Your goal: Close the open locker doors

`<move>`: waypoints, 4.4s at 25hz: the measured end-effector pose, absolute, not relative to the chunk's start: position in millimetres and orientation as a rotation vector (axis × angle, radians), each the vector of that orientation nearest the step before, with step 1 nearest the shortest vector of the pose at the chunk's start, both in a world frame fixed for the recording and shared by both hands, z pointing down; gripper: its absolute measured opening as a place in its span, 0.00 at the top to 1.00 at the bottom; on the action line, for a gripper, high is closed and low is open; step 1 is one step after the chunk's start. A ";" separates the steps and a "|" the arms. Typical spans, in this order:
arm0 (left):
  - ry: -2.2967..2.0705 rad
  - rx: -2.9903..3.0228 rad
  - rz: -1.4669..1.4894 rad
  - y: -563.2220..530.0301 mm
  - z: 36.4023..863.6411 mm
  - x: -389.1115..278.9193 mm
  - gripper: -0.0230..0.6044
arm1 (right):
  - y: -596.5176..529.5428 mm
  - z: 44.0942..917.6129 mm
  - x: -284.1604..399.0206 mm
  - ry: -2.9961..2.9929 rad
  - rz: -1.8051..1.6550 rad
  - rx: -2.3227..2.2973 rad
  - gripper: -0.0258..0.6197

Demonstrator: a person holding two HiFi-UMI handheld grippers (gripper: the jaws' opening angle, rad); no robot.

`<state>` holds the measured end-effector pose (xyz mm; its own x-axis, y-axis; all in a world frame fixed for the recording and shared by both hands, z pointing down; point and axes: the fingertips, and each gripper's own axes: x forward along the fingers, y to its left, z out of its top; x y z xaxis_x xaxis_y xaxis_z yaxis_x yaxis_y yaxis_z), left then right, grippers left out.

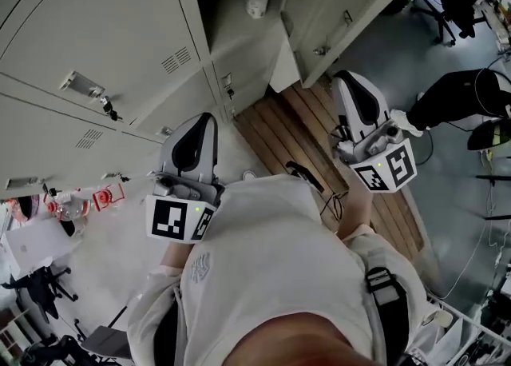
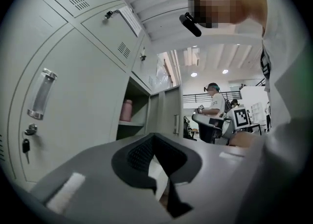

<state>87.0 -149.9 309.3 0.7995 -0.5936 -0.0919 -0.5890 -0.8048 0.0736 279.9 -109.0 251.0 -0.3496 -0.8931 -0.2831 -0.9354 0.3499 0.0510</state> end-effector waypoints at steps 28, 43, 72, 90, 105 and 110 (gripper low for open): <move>-1.166 2.867 -0.139 -151.5 312.5 91.4 0.96 | -205.2 272.3 275.7 2.657 0.105 -1.259 0.88; -1.383 2.772 -0.143 -182.1 311.5 8.0 0.96 | -293.9 271.8 194.1 2.736 0.151 -1.240 0.88; -1.407 2.754 -0.151 -204.4 307.8 -43.9 0.96 | -352.1 273.3 172.7 2.617 0.279 -1.834 0.90; -1.380 2.750 -0.156 -168.8 312.6 -72.7 0.96 | -201.9 273.5 94.9 2.667 0.191 -1.615 0.94; -1.383 2.743 -0.121 -130.3 324.1 -100.5 0.96 | -144.5 332.9 38.3 2.714 -0.098 -1.553 0.94; -1.377 2.738 -0.131 -126.8 324.8 -105.4 0.96 | -141.2 330.5 24.1 2.742 -0.069 -1.530 0.94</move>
